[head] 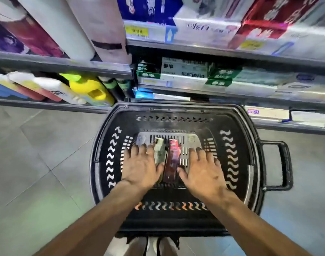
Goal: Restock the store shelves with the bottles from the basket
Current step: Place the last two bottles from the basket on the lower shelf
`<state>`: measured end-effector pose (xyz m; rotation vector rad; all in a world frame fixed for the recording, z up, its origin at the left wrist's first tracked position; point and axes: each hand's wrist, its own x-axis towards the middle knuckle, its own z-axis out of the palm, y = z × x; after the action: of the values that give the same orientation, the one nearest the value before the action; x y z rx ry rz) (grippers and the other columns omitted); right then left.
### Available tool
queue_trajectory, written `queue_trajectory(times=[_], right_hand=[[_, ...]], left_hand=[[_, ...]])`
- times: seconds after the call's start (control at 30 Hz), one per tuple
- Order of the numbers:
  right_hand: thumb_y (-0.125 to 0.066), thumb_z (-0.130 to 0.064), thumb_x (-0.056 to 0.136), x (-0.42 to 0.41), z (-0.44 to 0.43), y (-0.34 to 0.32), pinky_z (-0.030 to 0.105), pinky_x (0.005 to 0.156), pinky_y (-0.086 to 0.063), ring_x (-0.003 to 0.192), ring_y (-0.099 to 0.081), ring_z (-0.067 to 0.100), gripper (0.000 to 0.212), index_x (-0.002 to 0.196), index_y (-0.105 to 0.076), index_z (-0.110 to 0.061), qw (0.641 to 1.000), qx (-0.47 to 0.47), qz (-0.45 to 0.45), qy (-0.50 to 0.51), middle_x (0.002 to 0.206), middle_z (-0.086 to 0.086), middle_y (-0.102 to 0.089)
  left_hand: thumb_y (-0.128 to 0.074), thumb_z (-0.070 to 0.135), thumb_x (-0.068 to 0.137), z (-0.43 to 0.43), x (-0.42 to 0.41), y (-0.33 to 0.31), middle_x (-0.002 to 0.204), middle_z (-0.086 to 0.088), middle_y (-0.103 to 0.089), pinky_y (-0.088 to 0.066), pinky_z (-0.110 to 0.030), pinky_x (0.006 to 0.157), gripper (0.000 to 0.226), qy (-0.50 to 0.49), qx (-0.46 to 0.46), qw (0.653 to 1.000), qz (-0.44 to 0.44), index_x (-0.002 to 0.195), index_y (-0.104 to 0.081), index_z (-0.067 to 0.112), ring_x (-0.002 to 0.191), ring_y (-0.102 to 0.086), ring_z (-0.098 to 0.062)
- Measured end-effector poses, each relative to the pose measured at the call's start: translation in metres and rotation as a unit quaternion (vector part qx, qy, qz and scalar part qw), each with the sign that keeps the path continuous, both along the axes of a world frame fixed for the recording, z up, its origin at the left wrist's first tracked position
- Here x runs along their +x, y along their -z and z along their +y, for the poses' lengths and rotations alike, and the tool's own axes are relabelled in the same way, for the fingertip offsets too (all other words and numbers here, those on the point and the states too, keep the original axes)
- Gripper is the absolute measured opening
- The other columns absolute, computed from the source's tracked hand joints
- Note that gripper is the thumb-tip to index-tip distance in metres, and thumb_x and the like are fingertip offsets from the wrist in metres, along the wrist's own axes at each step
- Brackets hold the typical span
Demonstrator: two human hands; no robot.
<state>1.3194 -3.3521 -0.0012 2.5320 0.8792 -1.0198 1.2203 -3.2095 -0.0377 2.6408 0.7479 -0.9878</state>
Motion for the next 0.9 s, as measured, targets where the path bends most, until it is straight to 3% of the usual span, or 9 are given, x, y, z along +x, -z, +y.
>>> queue_trajectory(times=[0.13, 0.27, 0.37, 0.43, 0.47, 0.53, 0.63, 0.73, 0.9], right_hand=[[-0.032, -0.06, 0.1, -0.002, -0.002, 0.074, 0.049, 0.112, -0.035, 0.138, -0.037, 0.035, 0.067, 0.15, -0.029, -0.015, 1.0, 0.006, 0.01, 0.004, 0.151, 0.014, -0.037], [-0.033, -0.051, 0.102, -0.009, -0.003, 0.134, 0.053, 0.116, -0.034, 0.139, -0.036, 0.036, 0.062, 0.151, -0.023, -0.014, 1.0, 0.004, 0.023, 0.0, 0.15, 0.014, -0.036], [-0.066, -0.036, 0.091, -0.017, -0.004, 0.172, 0.06, 0.114, -0.036, 0.141, -0.036, 0.043, 0.081, 0.154, -0.024, -0.008, 0.997, -0.052, 0.037, -0.032, 0.149, 0.02, -0.038], [-0.085, -0.043, 0.072, -0.018, -0.005, 0.194, 0.063, 0.102, -0.047, 0.125, -0.055, 0.045, 0.088, 0.144, -0.048, -0.006, 0.999, -0.033, 0.012, -0.026, 0.134, 0.022, -0.056], [-0.083, -0.051, 0.072, -0.018, -0.004, 0.204, 0.06, 0.101, -0.049, 0.121, -0.058, 0.041, 0.087, 0.142, -0.052, -0.008, 1.0, -0.015, -0.001, -0.023, 0.132, 0.018, -0.059], [-0.063, -0.057, 0.089, -0.019, -0.005, 0.223, 0.052, 0.107, -0.043, 0.131, -0.05, 0.033, 0.078, 0.149, -0.04, -0.013, 1.0, 0.009, 0.003, -0.009, 0.143, 0.011, -0.051], [-0.057, -0.068, 0.089, -0.017, -0.007, 0.249, 0.044, 0.104, -0.048, 0.132, -0.05, 0.027, 0.083, 0.147, -0.035, -0.013, 0.993, 0.047, -0.002, 0.113, 0.141, 0.009, -0.05], [-0.059, -0.076, 0.082, -0.012, -0.007, 0.273, 0.043, 0.1, -0.049, 0.127, -0.053, 0.029, 0.095, 0.144, -0.034, -0.009, 0.968, 0.043, 0.036, 0.246, 0.137, 0.012, -0.049], [-0.075, -0.059, 0.081, -0.011, -0.013, 0.307, 0.042, 0.082, -0.06, 0.096, -0.067, 0.024, 0.072, 0.129, -0.042, -0.017, 0.89, 0.111, 0.147, 0.418, 0.112, 0.004, -0.06]], left_hand=[[-0.023, 0.064, 0.099, -0.004, -0.005, 0.069, 0.16, -0.013, -0.029, -0.016, -0.055, 0.122, 0.075, -0.021, -0.028, 0.999, 0.028, 0.156, -0.02, 0.015, 0.147, -0.025, -0.035], [-0.03, 0.06, 0.101, -0.01, -0.009, 0.125, 0.157, -0.012, -0.032, -0.016, -0.056, 0.122, 0.072, -0.005, -0.031, 0.999, 0.035, 0.156, -0.019, 0.014, 0.146, -0.026, -0.034], [-0.036, 0.054, 0.101, -0.011, -0.011, 0.161, 0.155, -0.011, -0.033, -0.017, -0.055, 0.122, 0.069, -0.009, -0.034, 0.998, 0.045, 0.155, -0.02, 0.014, 0.144, -0.027, -0.033], [-0.038, 0.052, 0.1, -0.01, -0.01, 0.181, 0.156, -0.012, -0.032, -0.019, -0.055, 0.121, 0.069, -0.007, -0.03, 0.998, 0.048, 0.154, -0.02, 0.013, 0.144, -0.028, -0.034], [-0.04, 0.053, 0.099, -0.01, -0.009, 0.19, 0.158, -0.013, -0.03, -0.019, -0.054, 0.121, 0.072, -0.016, -0.036, 0.998, 0.058, 0.155, -0.018, 0.013, 0.145, -0.026, -0.035], [-0.043, 0.057, 0.098, -0.01, -0.008, 0.208, 0.16, -0.013, -0.027, -0.022, -0.053, 0.121, 0.08, -0.052, -0.059, 0.995, 0.065, 0.157, -0.013, 0.013, 0.148, -0.024, -0.036], [-0.043, 0.068, 0.095, -0.013, -0.005, 0.228, 0.157, -0.014, -0.033, -0.032, -0.048, 0.117, 0.086, -0.179, -0.116, 0.976, 0.042, 0.155, -0.019, 0.011, 0.145, -0.032, -0.033], [-0.047, 0.08, 0.084, -0.015, -0.004, 0.246, 0.153, -0.015, -0.036, -0.038, -0.044, 0.114, 0.102, -0.319, -0.187, 0.928, 0.039, 0.154, -0.023, 0.01, 0.141, -0.038, -0.031], [-0.061, 0.088, 0.05, -0.028, -0.008, 0.276, 0.126, -0.006, -0.053, -0.059, -0.045, 0.085, 0.114, -0.439, -0.23, 0.868, 0.005, 0.142, -0.031, 0.026, 0.107, -0.063, -0.028]])
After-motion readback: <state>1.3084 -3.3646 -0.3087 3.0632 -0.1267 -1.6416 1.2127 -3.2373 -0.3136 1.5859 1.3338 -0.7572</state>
